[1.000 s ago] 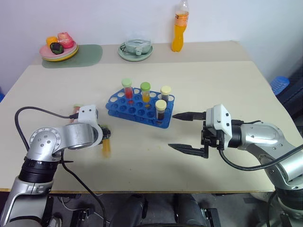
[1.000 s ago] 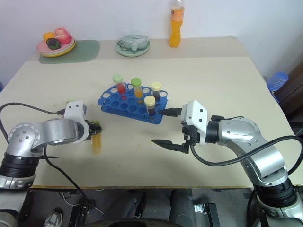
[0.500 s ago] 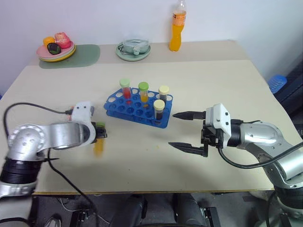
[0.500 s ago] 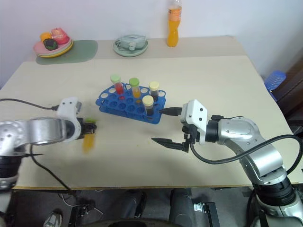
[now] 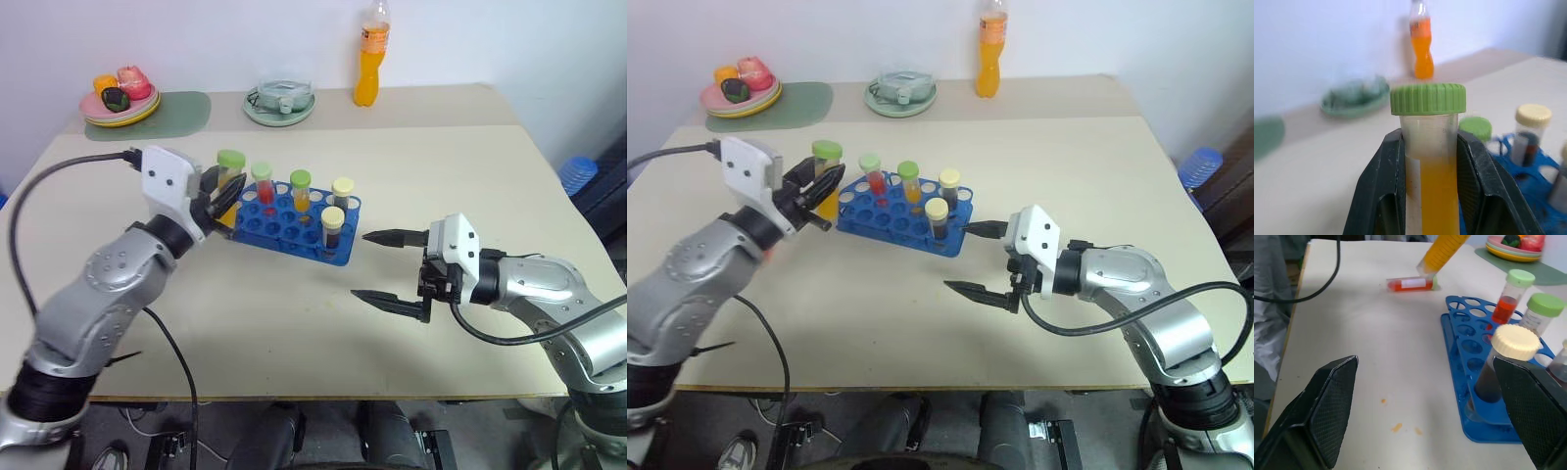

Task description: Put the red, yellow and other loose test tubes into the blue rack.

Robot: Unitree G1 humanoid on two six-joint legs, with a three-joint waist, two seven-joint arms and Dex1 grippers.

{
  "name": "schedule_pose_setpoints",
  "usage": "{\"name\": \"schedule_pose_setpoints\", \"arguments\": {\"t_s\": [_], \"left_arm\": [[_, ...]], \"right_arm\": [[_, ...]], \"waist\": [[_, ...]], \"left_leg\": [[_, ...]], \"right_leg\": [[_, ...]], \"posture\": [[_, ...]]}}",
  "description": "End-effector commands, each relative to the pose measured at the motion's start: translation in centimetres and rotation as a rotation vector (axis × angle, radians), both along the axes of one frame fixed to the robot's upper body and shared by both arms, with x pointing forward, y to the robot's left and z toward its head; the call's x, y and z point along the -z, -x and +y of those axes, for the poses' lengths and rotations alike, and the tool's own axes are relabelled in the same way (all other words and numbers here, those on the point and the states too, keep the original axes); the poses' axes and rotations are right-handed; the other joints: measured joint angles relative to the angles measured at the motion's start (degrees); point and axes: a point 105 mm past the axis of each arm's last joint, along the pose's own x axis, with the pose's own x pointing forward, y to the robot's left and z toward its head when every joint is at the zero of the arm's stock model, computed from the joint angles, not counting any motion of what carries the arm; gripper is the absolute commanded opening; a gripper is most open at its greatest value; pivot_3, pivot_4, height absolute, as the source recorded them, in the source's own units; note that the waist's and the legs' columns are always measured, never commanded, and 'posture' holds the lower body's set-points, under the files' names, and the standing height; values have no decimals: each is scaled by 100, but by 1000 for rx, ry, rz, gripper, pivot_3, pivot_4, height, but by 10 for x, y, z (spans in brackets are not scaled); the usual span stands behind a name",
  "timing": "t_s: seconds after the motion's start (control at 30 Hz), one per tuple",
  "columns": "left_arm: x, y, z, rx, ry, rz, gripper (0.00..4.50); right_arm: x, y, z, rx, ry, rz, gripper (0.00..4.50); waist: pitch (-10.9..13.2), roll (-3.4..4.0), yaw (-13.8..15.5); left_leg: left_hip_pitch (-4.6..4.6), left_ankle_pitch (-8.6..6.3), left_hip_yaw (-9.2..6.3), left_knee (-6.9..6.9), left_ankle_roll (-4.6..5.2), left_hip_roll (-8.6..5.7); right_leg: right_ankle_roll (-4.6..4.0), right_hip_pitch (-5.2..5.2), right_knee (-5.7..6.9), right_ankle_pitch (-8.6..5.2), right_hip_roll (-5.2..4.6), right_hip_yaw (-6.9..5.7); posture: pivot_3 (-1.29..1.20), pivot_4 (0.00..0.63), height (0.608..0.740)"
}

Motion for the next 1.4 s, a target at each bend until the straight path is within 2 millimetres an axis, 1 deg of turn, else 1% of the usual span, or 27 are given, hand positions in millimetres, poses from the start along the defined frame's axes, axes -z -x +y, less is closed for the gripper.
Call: {"name": "schedule_pose_setpoints", "arguments": {"t_s": [0.03,0.1,0.17,0.33,0.47,0.67,0.8,0.97,1.23,1.33,1.4], "left_arm": [[-2,1,-24,124,13,-130,793],[5,0,-33,165,9,-186,793],[11,0,-41,235,38,-191,793],[21,-10,-44,223,39,-256,793],[37,-25,-46,164,1,-275,793],[50,-31,-50,155,-2,-274,793],[59,-29,-58,187,-3,-261,793],[62,-25,-63,229,18,-249,793],[67,-30,-57,200,30,-220,793],[68,-29,-56,238,74,-183,793],[69,-29,-55,240,80,-179,1809]], "right_arm": [[-13,9,-4,23,-1,-51,4500],[-14,11,-8,48,5,-52,4500],[-14,11,-11,72,11,-52,4500],[-14,12,-17,114,16,-55,4500],[-14,11,-22,162,9,-62,4500],[-9,12,-27,210,-6,-47,4500],[-5,13,-29,231,-16,-40,4500],[-7,15,-29,243,-17,-45,4500],[-10,15,-29,255,-18,-52,4500],[-10,14,-29,258,-21,-52,4500],[-10,14,-29,260,-22,-52,4500]], "waist": [[0,0,13],[2,-5,-1],[2,-4,-27],[2,-4,-37],[2,-6,-23],[1,-7,-27],[0,-6,-28],[0,-7,-30],[-1,-7,-31],[-1,-7,-30],[-1,-7,-31]], "left_leg": [[0,-1,0,2,2,-1],[0,-2,2,2,4,0],[1,-2,5,2,4,0],[4,-2,7,2,4,3],[2,-2,8,7,5,1],[4,-3,7,9,7,1],[7,-3,7,10,7,1],[9,-3,7,11,7,1],[11,-3,6,11,7,0],[11,-3,6,11,7,0],[11,-3,6,11,7,0]], "right_leg": [[0,2,-2,0,-1,-1],[7,1,-2,4,-1,-1],[8,-1,0,5,-1,-1],[10,0,2,5,0,-2],[15,2,1,8,-1,-2],[18,3,1,10,-1,-2],[19,6,3,10,-1,-2],[20,9,3,11,0,-2],[20,10,3,11,0,-2],[21,11,3,11,0,-3],[21,11,4,11,0,-2]], "posture": [[0,150,740],[0,150,740],[0,150,740],[0,150,740],[0,150,740],[0,150,740],[0,150,740],[0,150,740],[0,150,740],[0,150,740],[0,150,740]]}}
